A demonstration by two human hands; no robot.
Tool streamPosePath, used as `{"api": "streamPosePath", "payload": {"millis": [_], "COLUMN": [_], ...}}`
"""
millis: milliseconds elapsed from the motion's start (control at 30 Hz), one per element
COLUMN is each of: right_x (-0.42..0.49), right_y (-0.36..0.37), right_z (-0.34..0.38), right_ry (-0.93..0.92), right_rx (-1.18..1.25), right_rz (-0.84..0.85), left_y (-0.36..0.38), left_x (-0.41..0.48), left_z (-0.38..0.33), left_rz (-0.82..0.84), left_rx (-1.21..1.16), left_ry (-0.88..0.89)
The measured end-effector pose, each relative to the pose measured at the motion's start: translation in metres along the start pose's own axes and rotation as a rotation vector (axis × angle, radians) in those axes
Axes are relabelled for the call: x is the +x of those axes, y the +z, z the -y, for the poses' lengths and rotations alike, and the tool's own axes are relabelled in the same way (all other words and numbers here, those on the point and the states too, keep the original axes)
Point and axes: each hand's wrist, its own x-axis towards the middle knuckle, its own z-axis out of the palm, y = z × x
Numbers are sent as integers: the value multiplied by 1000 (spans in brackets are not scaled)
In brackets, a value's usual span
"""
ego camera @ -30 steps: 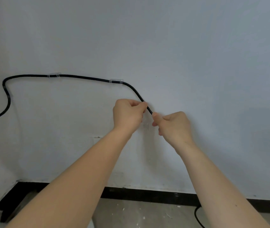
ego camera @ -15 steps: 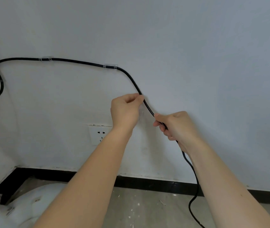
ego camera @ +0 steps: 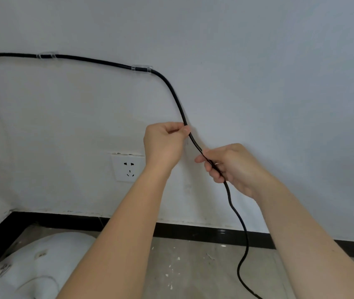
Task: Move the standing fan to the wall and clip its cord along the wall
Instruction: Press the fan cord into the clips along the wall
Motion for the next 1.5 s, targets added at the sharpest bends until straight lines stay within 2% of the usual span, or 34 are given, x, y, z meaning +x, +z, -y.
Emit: {"api": "streamPosePath", "payload": {"millis": [100, 300, 633, 1100, 1333, 1500], "right_x": [-3, 0, 15, 19, 20, 20], "right_y": [-6, 5, 36, 39, 37, 38], "right_z": [-9, -2, -3, -3, 0, 3], "right_ry": [50, -14, 6, -13, -54, -52], "right_rx": [12, -204, -308, -353, -453, -553], "right_rz": [87, -76, -235, -371, -426, -440], "left_y": [-4, -10, -20, -11, -7, -2], "left_x": [3, 2, 6, 1, -1, -4], "left_z": [1, 2, 12, 19, 18, 16], "left_rz": [24, 49, 23, -21, -38, -79], "left_rx": [2, 30, 26, 66, 91, 202], "left_ry": [2, 42, 18, 23, 30, 131]}}
